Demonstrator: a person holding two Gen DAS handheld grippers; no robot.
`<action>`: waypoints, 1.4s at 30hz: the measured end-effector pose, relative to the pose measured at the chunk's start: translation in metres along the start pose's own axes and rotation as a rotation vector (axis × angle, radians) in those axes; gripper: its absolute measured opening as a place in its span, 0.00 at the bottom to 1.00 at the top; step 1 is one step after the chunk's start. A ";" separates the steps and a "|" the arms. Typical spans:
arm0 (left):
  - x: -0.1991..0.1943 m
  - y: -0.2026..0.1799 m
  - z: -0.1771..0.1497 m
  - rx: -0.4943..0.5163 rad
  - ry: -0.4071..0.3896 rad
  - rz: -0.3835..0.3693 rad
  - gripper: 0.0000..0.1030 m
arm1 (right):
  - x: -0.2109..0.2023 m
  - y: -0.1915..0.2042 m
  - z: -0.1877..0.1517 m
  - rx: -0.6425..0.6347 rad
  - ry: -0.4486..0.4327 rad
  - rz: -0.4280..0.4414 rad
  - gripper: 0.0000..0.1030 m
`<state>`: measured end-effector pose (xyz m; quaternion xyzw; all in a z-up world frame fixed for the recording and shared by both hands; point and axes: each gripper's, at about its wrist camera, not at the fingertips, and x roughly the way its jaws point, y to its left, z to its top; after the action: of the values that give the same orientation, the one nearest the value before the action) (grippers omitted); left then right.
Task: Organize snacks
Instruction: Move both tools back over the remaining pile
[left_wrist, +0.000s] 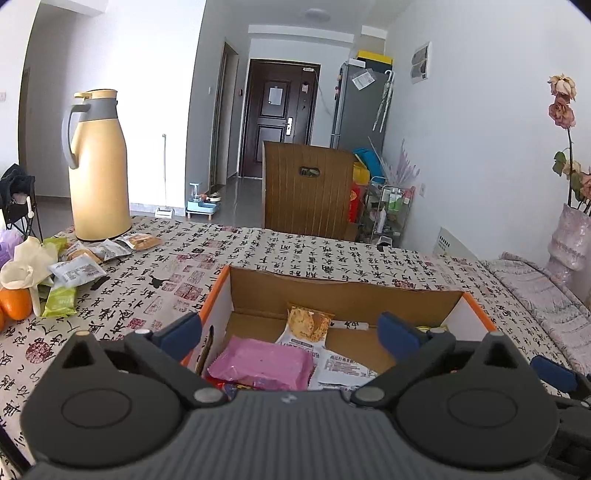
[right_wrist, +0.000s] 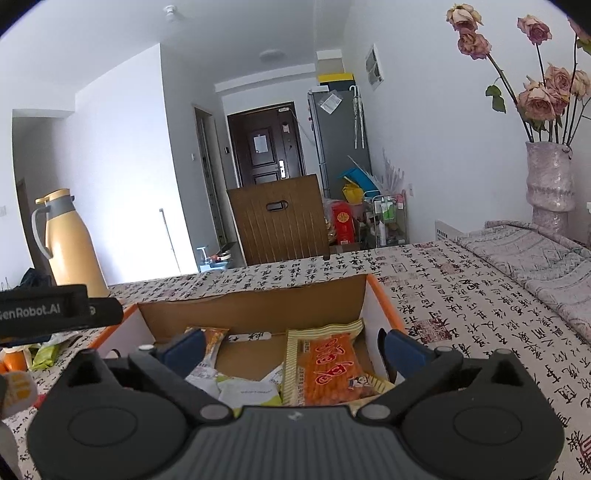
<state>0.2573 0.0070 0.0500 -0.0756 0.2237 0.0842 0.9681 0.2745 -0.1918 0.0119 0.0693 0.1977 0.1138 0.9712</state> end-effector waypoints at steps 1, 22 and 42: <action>0.000 0.000 0.000 0.000 0.000 0.000 1.00 | 0.000 0.001 0.000 -0.002 0.000 0.000 1.00; -0.035 0.000 0.010 0.003 -0.019 -0.028 1.00 | -0.043 0.003 0.011 -0.064 -0.049 -0.031 1.00; -0.077 0.010 -0.047 0.084 0.052 -0.092 1.00 | -0.093 -0.017 -0.036 -0.079 0.054 -0.034 1.00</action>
<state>0.1672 -0.0017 0.0417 -0.0473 0.2486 0.0282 0.9670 0.1796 -0.2279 0.0103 0.0243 0.2205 0.1068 0.9692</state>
